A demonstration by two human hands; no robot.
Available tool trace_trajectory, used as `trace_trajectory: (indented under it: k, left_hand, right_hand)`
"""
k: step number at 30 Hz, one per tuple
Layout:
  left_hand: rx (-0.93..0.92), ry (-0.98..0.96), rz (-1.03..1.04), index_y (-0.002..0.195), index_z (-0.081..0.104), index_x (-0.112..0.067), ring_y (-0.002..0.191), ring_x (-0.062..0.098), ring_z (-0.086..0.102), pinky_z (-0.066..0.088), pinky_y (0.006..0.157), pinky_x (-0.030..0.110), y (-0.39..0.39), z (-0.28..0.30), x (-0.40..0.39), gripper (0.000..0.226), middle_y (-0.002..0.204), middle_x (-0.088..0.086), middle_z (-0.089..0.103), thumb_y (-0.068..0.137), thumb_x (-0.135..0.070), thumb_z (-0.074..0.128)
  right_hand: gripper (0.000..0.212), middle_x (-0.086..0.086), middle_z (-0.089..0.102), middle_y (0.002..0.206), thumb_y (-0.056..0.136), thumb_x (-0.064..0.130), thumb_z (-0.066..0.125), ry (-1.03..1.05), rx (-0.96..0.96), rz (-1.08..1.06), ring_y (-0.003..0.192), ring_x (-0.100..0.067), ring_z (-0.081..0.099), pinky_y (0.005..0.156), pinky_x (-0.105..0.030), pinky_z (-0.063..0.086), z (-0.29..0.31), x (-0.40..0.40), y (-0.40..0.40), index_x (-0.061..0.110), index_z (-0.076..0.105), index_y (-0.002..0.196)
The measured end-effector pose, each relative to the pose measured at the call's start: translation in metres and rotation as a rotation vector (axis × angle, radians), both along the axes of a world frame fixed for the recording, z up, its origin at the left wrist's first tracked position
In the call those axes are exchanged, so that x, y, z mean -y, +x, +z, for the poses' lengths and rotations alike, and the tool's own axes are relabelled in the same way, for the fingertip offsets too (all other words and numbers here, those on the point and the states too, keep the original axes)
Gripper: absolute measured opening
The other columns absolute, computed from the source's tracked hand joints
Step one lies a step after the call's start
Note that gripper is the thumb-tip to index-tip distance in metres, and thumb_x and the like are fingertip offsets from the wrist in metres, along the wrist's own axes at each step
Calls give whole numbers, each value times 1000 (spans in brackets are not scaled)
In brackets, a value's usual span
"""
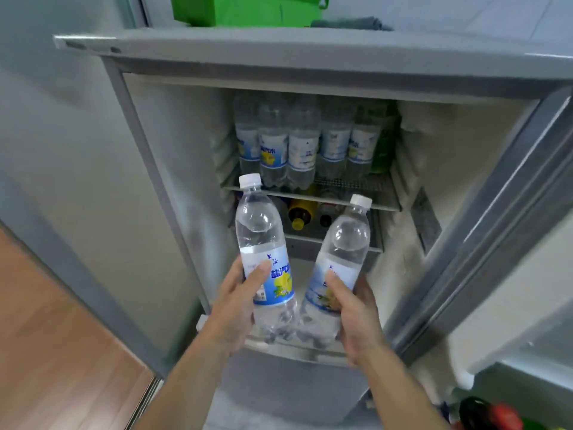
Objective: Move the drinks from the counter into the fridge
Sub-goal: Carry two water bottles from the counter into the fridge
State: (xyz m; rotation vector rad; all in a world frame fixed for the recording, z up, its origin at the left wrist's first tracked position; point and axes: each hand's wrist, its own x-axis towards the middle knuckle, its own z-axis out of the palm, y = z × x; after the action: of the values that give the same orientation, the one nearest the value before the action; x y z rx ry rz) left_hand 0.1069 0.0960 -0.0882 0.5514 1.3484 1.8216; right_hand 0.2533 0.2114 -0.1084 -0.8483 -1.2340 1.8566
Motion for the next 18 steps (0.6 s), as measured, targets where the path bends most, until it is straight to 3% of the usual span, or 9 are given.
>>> trace_trajectory:
  k: [2,5,10,14,18]
  left_hand:
    - [-75,1,-9,113,66,-35,106,31,69,55,87,51,-9,8,-20,61,116,8,71,60,-57,84]
    - [-167,-2,1,111,63,-38,102,25,70,57,82,39,-24,17,-45,60,111,3,73,59,-59,84]
    - [-206,13,145,112,57,-30,87,11,72,56,68,20,-46,11,-70,41,96,-8,74,76,-33,77]
    - [-236,17,290,115,52,-23,86,9,68,54,64,15,-79,18,-79,37,97,-8,70,85,-15,73]
    - [-273,66,295,127,49,-18,99,16,69,58,78,26,-107,31,-90,49,112,1,68,85,-14,74]
  right_hand:
    - [44,-1,76,107,72,35,76,118,39,-75,96,-18,74,80,-33,59,12,-21,-11,26,65,113]
    - [45,5,76,103,71,35,78,251,67,-189,94,-14,73,77,-28,59,28,-52,-27,27,64,112]
    - [40,1,70,116,82,23,78,327,41,-364,106,-16,67,92,-38,56,45,-97,-64,30,57,115]
    - [45,18,62,110,88,19,74,426,60,-432,93,16,60,76,-4,48,62,-127,-93,28,49,125]
    - [36,3,66,114,93,21,67,394,72,-408,101,-4,66,80,-18,56,82,-155,-120,19,56,127]
